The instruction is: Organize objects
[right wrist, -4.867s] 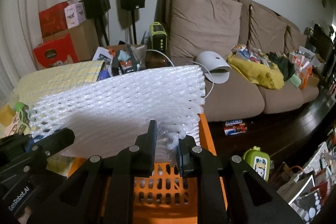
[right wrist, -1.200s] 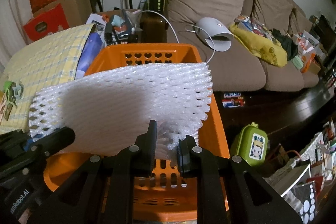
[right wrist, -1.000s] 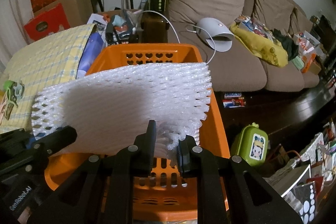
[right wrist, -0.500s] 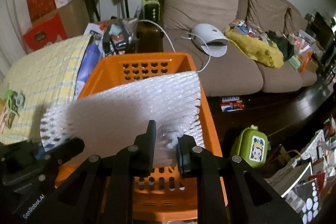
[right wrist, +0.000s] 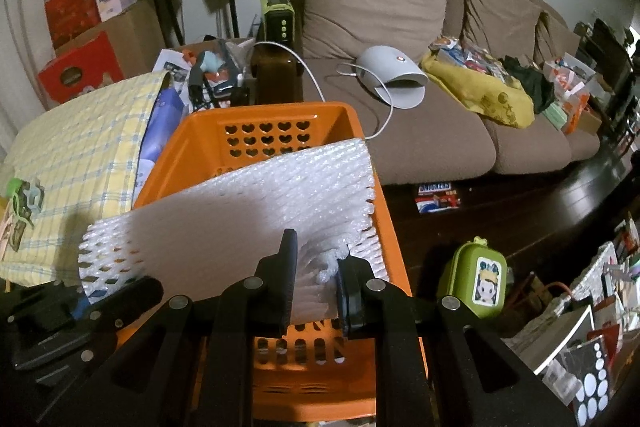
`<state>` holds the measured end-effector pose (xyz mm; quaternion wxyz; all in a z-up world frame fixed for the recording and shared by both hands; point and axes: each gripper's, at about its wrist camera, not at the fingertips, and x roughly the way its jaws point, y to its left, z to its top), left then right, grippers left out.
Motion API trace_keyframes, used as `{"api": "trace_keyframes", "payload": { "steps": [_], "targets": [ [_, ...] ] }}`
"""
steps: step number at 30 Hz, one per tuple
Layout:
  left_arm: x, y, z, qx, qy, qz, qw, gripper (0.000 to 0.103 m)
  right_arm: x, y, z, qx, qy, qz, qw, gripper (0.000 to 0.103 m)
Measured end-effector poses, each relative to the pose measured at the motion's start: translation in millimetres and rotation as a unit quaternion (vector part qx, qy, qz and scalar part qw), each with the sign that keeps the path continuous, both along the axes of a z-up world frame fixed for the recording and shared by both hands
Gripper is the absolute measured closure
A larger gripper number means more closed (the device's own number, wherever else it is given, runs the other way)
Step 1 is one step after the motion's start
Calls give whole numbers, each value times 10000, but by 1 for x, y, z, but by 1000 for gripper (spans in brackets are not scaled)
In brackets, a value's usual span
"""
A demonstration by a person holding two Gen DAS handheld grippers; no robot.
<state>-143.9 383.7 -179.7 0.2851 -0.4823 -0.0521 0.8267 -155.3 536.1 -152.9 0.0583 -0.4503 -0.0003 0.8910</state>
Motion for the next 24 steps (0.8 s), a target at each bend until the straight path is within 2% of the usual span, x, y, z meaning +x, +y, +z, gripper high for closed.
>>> {"api": "trace_keyframes", "payload": {
  "steps": [24],
  "targets": [
    [6, 7, -8, -44, -77, -37, 10000, 97, -3, 3, -8, 79, -179, -21, 9998, 88]
  ]
}}
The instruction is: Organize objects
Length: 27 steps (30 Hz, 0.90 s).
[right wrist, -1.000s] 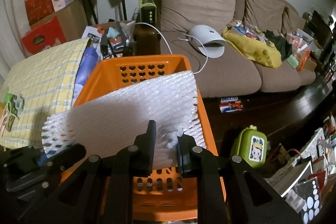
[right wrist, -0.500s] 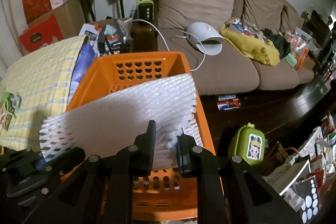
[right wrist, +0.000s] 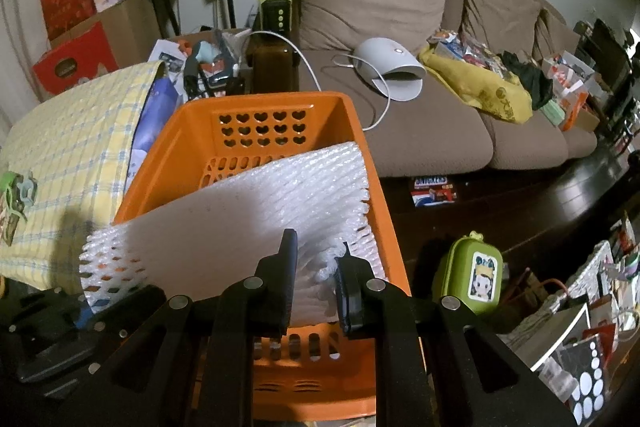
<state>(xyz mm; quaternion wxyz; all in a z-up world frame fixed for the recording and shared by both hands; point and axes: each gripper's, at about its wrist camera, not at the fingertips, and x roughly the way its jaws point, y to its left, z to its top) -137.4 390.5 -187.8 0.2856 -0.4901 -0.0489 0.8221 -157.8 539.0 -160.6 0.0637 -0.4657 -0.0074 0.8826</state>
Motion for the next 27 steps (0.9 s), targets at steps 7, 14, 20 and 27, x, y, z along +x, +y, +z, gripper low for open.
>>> {"api": "trace_keyframes", "payload": {
  "steps": [7, 14, 20, 27],
  "targets": [
    [-1, 1, 0, -2, -16, -15, 10000, 97, -1, -3, -3, 28, -75, 59, 10000, 88],
    [-2, 0, -3, -34, -37, 3, 10000, 97, -2, -4, -8, 55, -170, 78, 9998, 88],
    [-2, 0, -9, -73, -87, 8, 9999, 97, -3, -5, -12, 74, -274, 107, 9995, 88],
    [-2, 1, -9, -71, -97, 3, 9999, 97, -4, -9, -16, 117, -358, 180, 9991, 87]
  ]
}}
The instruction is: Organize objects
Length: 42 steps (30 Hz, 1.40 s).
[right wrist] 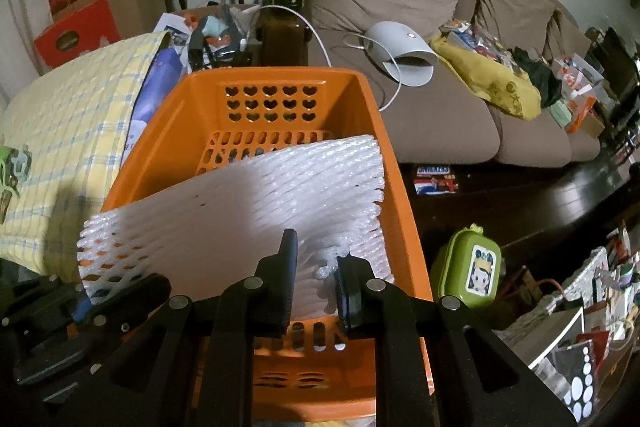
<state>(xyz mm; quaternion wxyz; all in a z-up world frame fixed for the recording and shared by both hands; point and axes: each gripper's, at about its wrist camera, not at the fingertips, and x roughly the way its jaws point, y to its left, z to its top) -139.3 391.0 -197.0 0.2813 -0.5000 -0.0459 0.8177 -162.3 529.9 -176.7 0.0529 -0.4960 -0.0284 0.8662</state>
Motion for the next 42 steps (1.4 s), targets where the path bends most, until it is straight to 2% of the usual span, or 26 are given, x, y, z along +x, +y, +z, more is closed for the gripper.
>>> {"api": "trace_keyframes", "payload": {
  "steps": [11, 42],
  "targets": [
    [1, 0, 1, -2, -37, 7, 10000, 97, 1, 0, 0, -18, 49, 4, 10000, 88],
    [0, 3, -5, -135, -113, -41, 9998, 97, -3, -2, -12, 19, -268, 52, 9996, 87]
  ]
}}
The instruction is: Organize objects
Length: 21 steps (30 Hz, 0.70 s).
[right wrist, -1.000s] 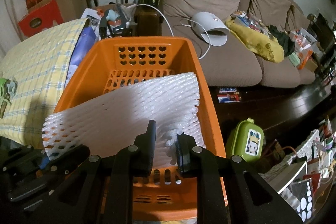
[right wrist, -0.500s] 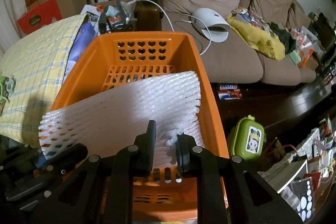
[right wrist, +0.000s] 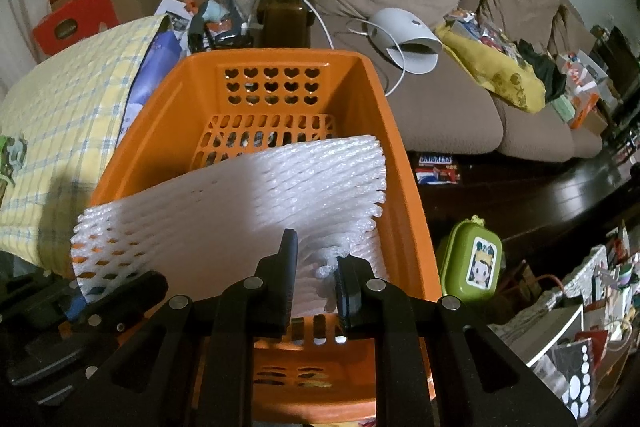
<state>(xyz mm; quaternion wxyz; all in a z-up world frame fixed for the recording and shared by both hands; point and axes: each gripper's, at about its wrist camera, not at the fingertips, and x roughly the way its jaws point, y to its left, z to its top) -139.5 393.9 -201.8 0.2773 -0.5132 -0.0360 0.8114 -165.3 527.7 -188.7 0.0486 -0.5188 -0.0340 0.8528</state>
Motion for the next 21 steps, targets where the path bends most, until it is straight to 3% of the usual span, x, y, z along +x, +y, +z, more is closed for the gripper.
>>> {"api": "trace_keyframes", "payload": {
  "steps": [21],
  "targets": [
    [2, 3, -4, -71, -44, -4, 10000, 97, -2, -5, -9, -14, -230, 80, 9997, 84]
  ]
}}
